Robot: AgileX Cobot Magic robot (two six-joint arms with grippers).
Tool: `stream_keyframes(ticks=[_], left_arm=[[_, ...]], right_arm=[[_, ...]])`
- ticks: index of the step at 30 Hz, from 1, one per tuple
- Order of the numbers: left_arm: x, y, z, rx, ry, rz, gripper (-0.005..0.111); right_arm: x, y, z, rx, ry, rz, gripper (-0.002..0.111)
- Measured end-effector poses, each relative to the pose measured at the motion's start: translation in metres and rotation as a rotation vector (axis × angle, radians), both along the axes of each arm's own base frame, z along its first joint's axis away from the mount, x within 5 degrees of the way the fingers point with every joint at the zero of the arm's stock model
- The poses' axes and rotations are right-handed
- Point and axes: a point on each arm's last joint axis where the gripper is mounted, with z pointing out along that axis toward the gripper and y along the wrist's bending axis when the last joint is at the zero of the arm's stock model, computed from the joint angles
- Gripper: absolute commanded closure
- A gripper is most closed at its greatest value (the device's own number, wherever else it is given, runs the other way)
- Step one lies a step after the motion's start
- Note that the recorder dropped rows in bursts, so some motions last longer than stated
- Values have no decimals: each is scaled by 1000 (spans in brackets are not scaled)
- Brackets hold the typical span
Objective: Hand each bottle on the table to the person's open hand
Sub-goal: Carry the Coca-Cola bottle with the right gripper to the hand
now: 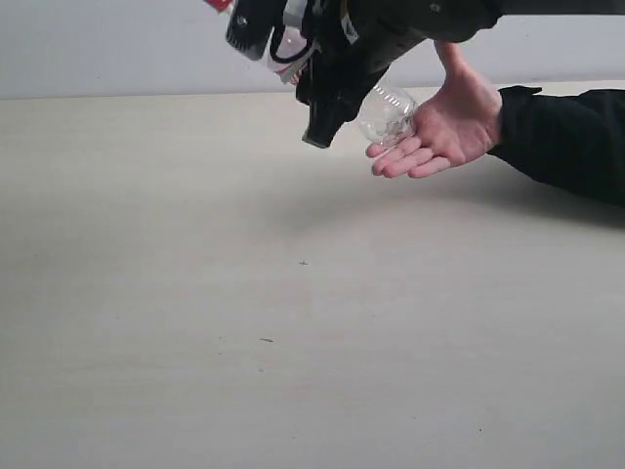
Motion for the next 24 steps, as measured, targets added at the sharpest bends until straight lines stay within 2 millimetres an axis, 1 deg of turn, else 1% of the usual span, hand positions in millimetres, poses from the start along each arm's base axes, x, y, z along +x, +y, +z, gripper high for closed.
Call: stream_keyframes(ticks=[2,3,7,11,12,15,17,21,24], left_arm=[[0,0,0,0,0,0,107],[0,0,0,0,0,0,107],[0,0,0,0,0,0,107],[0,0,0,0,0,0,107],[0,0,0,0,0,0,107],[0,0,0,0,0,0,107],[0,0,0,0,0,0,107],[0,0,0,0,0,0,107],[0,0,0,0,0,0,107]], right_arm=[[-10,-7,15,97,55,-91,108],[-14,-11,19,113,77,-127,108],[-32,-35,34,110,237,-427,108],[-42,-42,42,166,318,-522,108],[-42,-46,45,204,359,-561,108],[-37,-56,46,278,439,-632,108],[-29,-70,46,343,504,-687,108],[-18,-88,47,405,529,-729,108],[-6,-104,44,439,545,-764,108]])
